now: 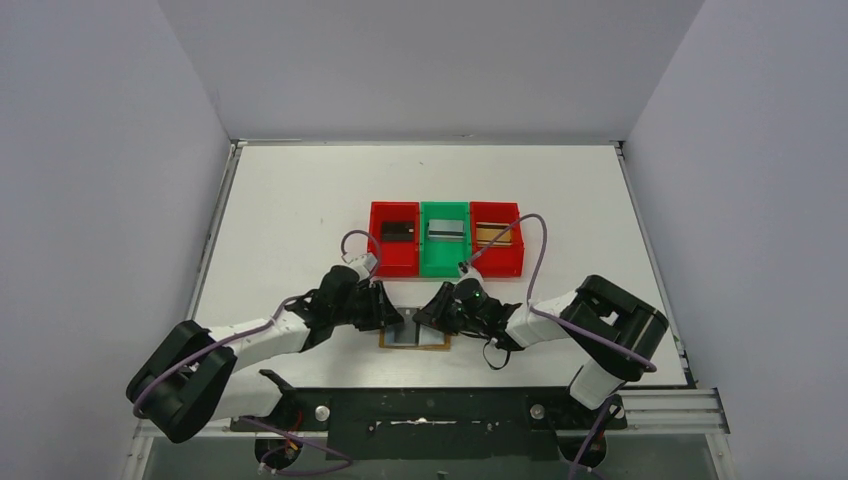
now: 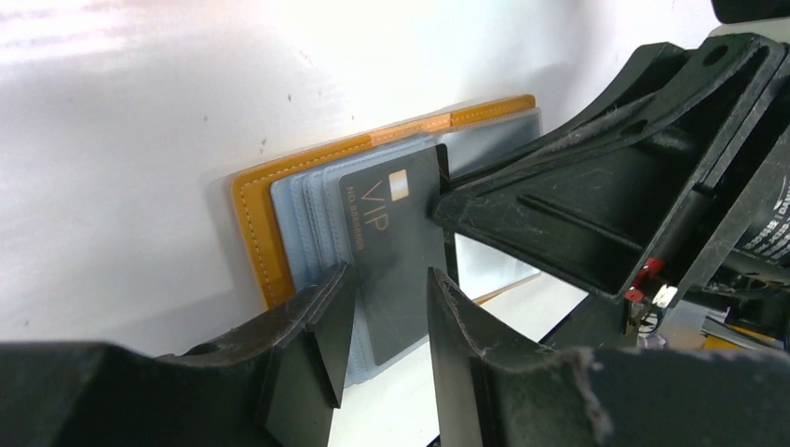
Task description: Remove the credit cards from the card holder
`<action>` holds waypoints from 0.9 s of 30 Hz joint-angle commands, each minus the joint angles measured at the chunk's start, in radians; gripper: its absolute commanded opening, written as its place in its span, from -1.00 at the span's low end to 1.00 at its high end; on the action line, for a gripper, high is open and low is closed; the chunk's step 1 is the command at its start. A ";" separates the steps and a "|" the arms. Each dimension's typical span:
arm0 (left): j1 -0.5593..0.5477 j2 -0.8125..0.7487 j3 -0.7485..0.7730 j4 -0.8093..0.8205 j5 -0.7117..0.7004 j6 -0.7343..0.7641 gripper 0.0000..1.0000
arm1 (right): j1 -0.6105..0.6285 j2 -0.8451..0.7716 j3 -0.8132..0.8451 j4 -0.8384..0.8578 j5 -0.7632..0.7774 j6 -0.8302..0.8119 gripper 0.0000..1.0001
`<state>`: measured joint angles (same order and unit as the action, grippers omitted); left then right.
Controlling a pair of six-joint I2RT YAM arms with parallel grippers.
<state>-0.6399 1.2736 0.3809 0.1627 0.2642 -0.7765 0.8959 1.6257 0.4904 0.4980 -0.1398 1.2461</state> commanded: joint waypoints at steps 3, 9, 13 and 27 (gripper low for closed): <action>-0.027 -0.056 -0.057 -0.048 -0.040 -0.037 -0.35 | -0.004 0.011 -0.036 0.184 -0.049 0.024 -0.88; -0.033 -0.115 -0.054 -0.125 -0.118 -0.047 -0.36 | -0.007 0.002 -0.065 0.231 -0.061 0.032 -0.99; -0.033 -0.157 -0.010 -0.170 -0.163 -0.043 -0.29 | -0.014 0.012 -0.054 0.207 -0.098 -0.004 -0.98; -0.077 -0.040 0.034 -0.025 -0.004 -0.018 -0.31 | -0.034 0.085 -0.120 0.340 -0.134 0.042 -0.92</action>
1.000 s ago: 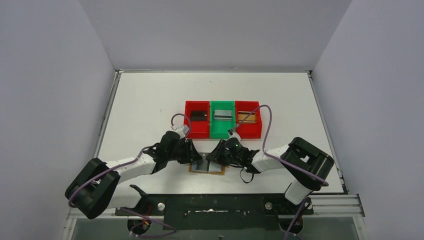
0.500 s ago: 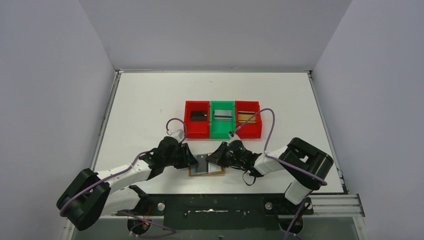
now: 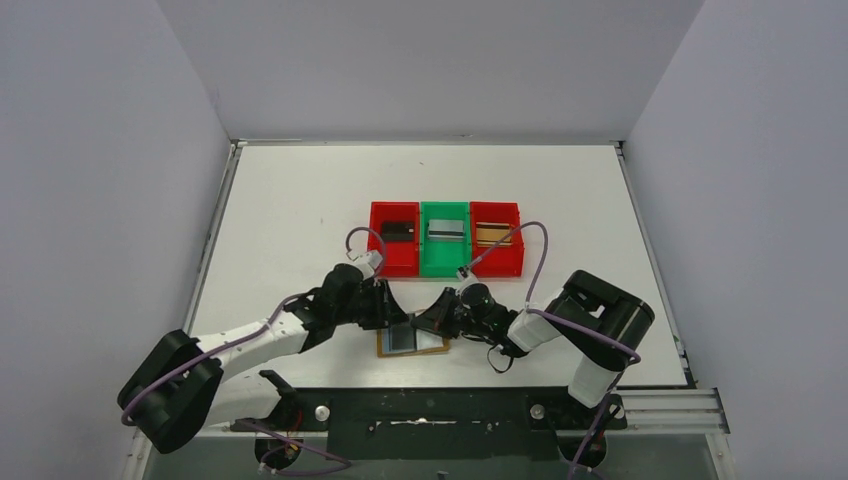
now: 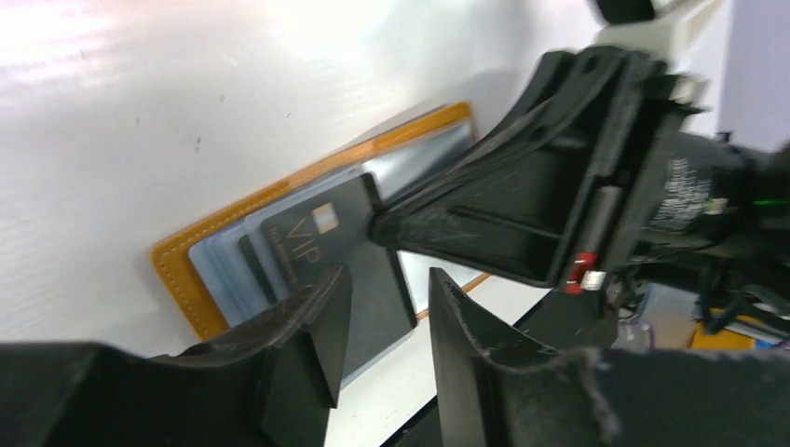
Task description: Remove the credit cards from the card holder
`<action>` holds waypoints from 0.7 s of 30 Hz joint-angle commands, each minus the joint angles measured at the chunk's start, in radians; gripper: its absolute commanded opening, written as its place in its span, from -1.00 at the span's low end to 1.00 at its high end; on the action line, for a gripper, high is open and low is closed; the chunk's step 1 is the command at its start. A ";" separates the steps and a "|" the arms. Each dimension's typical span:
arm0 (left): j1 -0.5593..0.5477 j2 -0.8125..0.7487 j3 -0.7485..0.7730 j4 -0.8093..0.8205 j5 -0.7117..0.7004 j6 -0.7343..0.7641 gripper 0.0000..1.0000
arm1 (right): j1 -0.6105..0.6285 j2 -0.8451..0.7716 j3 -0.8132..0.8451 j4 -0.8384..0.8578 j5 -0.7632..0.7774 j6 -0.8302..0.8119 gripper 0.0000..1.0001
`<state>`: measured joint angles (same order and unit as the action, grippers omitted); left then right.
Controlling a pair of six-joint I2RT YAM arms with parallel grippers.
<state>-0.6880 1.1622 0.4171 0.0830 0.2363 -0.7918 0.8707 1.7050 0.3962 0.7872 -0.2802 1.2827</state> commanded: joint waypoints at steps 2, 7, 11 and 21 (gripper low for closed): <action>-0.049 0.085 -0.022 0.037 -0.026 -0.019 -0.33 | -0.011 0.006 -0.026 0.038 0.008 0.004 -0.91; -0.053 0.094 -0.040 -0.028 -0.105 -0.050 -0.40 | -0.012 0.012 -0.029 0.046 -0.002 0.011 -0.85; -0.053 0.077 -0.035 -0.086 -0.167 -0.069 -0.48 | -0.013 -0.007 -0.030 0.042 -0.005 0.013 -0.64; -0.053 0.062 -0.051 -0.093 -0.178 -0.077 -0.53 | -0.014 -0.008 -0.039 0.088 -0.024 0.023 -0.96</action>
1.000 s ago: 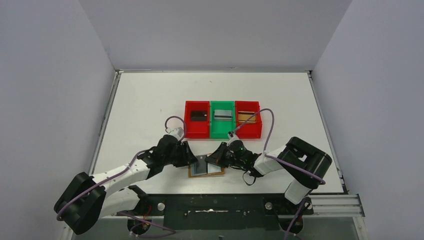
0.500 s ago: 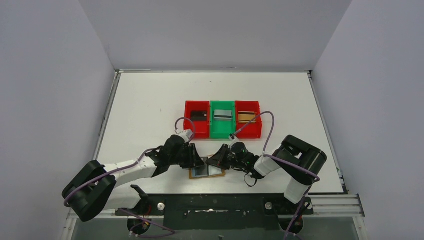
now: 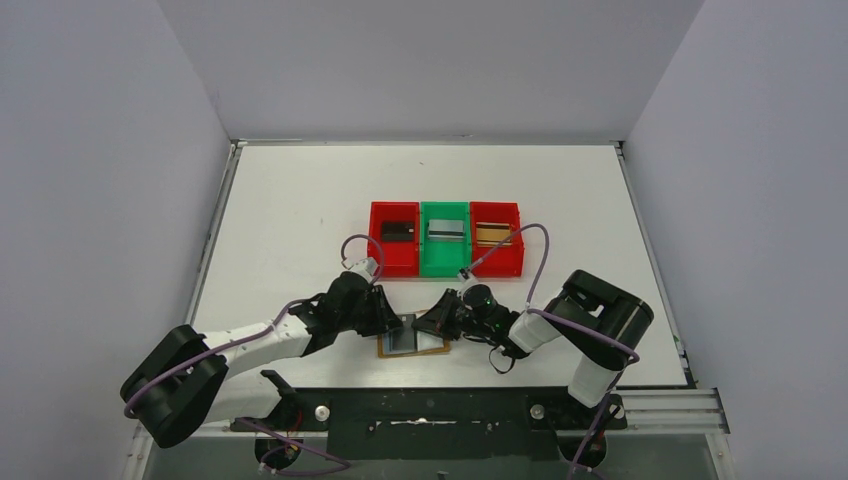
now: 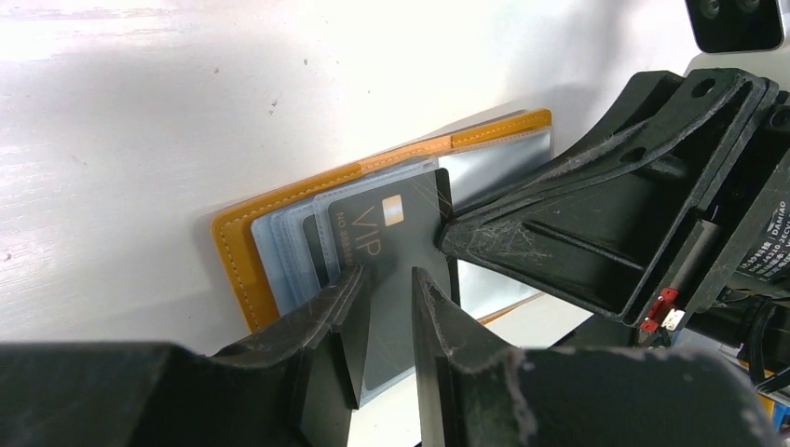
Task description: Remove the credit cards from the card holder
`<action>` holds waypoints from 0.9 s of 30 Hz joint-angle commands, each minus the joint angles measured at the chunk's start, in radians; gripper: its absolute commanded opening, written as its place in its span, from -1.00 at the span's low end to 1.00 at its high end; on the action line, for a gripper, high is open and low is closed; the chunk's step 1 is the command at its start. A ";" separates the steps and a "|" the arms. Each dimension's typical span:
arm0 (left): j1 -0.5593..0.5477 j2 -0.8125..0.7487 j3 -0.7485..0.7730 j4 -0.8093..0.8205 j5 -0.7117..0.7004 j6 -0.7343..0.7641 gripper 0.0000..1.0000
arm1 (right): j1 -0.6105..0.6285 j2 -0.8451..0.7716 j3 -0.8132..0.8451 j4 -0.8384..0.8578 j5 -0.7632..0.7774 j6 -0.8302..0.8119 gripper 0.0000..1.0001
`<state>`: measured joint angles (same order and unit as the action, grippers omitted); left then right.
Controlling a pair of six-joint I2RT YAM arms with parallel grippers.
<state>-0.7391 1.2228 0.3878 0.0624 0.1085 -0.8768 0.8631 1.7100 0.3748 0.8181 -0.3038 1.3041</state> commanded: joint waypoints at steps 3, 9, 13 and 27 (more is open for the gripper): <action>-0.002 0.005 -0.017 -0.083 -0.053 0.015 -0.55 | -0.006 -0.028 -0.026 0.051 0.008 0.002 -0.77; -0.002 0.002 -0.020 -0.092 -0.052 0.016 -0.60 | -0.006 -0.018 -0.007 0.046 -0.012 -0.005 -0.76; -0.003 0.003 -0.021 -0.101 -0.055 0.019 -0.63 | -0.006 -0.027 -0.031 0.065 0.005 0.011 -0.78; -0.008 -0.003 -0.033 -0.123 -0.068 0.023 -0.72 | -0.013 -0.070 -0.067 0.035 0.033 0.013 -1.00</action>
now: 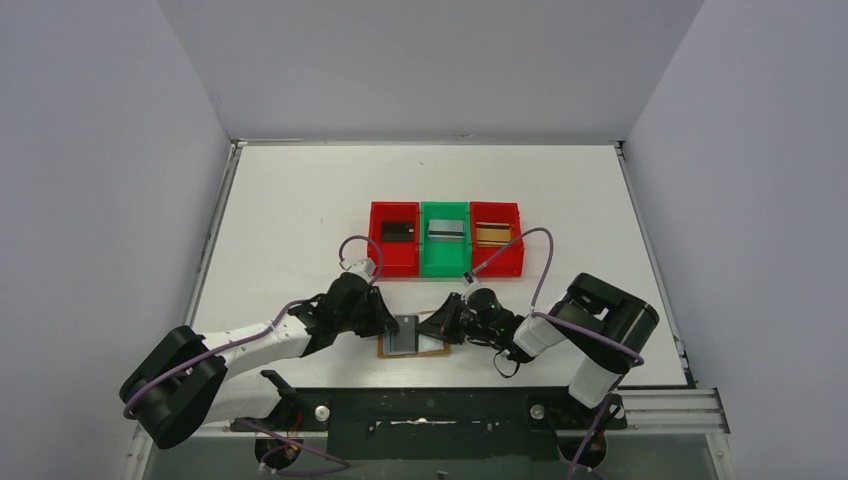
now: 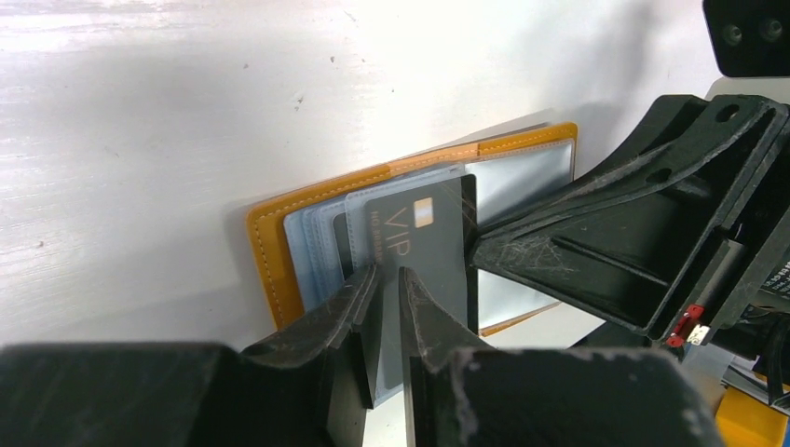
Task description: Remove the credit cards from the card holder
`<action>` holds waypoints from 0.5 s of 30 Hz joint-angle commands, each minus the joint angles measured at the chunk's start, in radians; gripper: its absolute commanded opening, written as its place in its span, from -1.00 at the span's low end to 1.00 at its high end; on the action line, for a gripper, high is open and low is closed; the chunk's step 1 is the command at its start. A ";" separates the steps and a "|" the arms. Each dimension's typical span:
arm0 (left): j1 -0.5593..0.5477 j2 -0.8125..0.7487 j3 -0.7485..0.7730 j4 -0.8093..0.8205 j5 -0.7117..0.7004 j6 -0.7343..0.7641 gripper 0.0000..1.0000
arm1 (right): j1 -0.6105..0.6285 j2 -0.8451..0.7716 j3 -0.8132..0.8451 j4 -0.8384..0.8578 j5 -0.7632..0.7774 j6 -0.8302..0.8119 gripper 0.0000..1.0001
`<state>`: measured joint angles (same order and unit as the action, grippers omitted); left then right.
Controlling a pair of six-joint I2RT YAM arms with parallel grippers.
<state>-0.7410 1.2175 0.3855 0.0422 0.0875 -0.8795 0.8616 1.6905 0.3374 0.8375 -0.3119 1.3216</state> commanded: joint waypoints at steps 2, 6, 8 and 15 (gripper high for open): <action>-0.007 0.002 -0.033 -0.106 -0.050 0.029 -0.73 | -0.014 -0.067 -0.034 -0.011 0.055 -0.007 -1.00; -0.009 0.007 -0.031 -0.111 -0.053 0.038 -0.75 | -0.017 -0.086 -0.030 -0.057 0.057 -0.023 -0.99; -0.009 0.014 -0.030 -0.110 -0.053 0.042 -0.76 | -0.019 -0.081 -0.023 -0.065 0.047 -0.028 -0.98; -0.011 0.017 -0.022 -0.110 -0.049 0.049 -0.78 | -0.020 -0.049 -0.014 -0.018 0.036 -0.008 -0.75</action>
<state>-0.7456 1.2148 0.3820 0.0372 0.0750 -0.8730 0.8494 1.6341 0.3080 0.7906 -0.2924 1.3190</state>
